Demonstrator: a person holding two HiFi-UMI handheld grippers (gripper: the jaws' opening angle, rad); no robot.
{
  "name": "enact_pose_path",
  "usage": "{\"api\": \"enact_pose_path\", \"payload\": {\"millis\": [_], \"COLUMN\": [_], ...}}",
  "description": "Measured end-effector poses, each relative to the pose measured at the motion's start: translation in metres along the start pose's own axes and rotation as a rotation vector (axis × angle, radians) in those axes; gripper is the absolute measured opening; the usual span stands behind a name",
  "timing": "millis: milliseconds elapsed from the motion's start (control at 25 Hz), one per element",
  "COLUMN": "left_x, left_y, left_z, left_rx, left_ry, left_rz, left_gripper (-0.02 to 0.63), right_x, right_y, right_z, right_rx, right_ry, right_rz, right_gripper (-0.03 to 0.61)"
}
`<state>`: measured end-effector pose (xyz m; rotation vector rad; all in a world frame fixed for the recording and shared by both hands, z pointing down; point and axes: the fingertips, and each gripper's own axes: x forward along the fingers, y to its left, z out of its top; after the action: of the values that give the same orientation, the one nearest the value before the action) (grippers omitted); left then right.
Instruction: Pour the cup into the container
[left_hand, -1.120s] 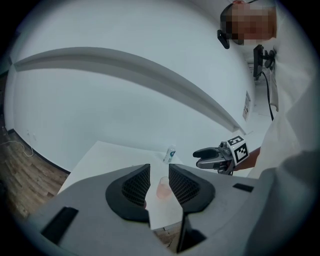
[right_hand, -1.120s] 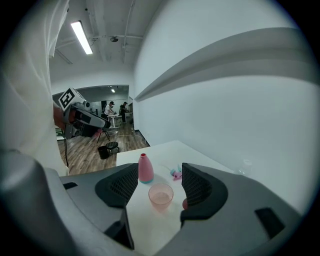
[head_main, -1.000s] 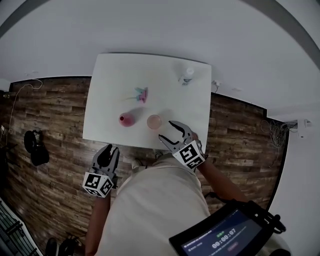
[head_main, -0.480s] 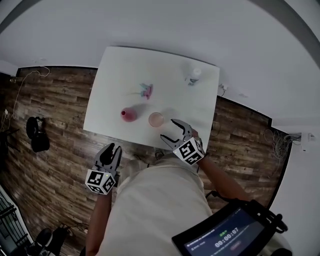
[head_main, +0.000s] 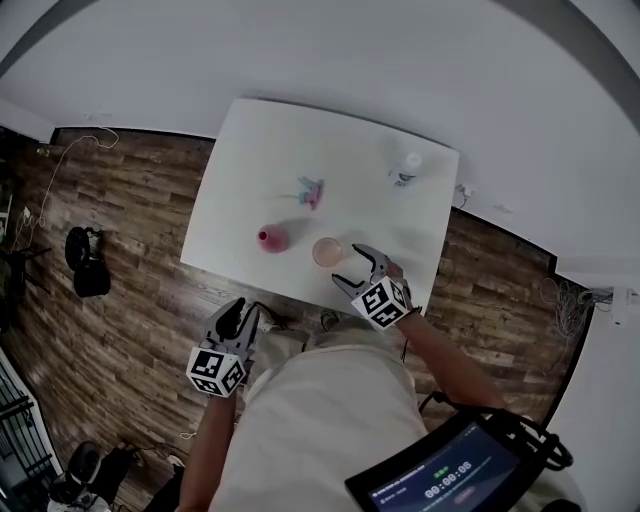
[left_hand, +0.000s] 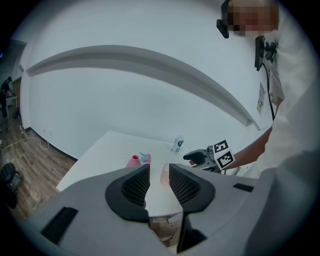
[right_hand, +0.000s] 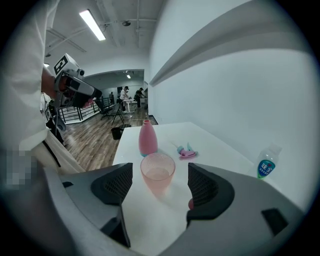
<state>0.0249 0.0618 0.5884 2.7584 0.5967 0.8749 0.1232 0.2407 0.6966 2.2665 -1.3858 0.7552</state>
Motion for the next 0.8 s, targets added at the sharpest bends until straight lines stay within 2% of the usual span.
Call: {"api": "enact_pose_path", "payload": {"millis": [200,480,800], "left_x": [0.004,0.007,0.014], "left_y": [0.006,0.01,0.017], "left_z": [-0.002,-0.004,-0.009], "left_rx": [0.014,0.021,0.011], "left_ry": [0.022,0.045,0.064], "left_rz": [-0.021,-0.035,-0.023], "left_gripper": [0.114,0.114,0.114], "right_x": [0.023,0.053,0.081], "right_y": [0.004,0.005,0.007], "right_z": [-0.007,-0.029,-0.037], "right_rx": [-0.049,-0.059,-0.09], "right_ry": [0.046,0.123,0.149], "right_rz": [0.031,0.058,0.086], "right_gripper": [0.343,0.365,0.365]}}
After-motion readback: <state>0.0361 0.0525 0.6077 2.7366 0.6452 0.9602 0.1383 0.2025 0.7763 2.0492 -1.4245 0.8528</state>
